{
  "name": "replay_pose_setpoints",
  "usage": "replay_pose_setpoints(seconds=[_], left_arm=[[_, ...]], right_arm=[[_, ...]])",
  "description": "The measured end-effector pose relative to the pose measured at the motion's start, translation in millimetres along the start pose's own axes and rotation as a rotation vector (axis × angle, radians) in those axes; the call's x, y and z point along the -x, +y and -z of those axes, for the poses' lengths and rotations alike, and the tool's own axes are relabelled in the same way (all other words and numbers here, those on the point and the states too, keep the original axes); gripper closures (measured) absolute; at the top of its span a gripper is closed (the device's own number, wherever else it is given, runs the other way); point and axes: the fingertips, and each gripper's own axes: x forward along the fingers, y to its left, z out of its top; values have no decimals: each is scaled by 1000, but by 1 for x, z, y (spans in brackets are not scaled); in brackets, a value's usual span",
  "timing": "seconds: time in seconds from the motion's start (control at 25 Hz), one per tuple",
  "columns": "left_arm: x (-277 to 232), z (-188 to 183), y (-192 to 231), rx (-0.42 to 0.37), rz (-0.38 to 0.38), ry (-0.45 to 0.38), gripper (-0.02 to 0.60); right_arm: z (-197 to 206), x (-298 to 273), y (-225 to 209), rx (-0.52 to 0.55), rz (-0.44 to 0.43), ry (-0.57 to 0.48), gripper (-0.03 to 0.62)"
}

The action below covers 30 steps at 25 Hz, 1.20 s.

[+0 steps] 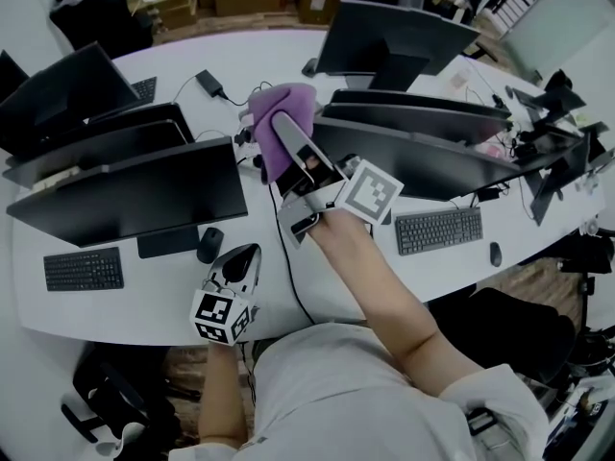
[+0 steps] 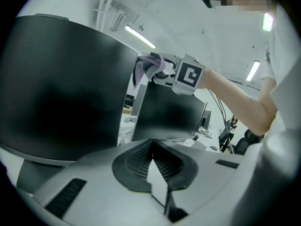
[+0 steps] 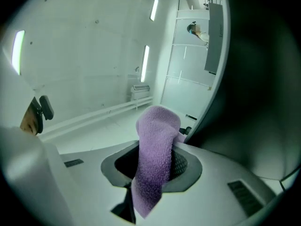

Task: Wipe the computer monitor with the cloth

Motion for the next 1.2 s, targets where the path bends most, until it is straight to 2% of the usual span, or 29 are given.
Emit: replay_pose_setpoints(seconds=[0.12,0.24,0.52,0.72,1.2], left_arm=[[0,0,-2,-3,4,4,578],[-4,0,-10,-6,5,5,578],[-17,-1,-37,-12,0,14,578],[-10,2,-27,-11,5,18,578],[-19,7,-42,-22,32,31,578]], right_arm=[[-11,5,-2,-32,31,-38,491],[-21,20,-13,-127,66,-82,491],[-37,50,-27,-250,150,-111,491],[-30,51,-33,-308,189,-142,491],[-42,77,-47,-414,231,-211,491]])
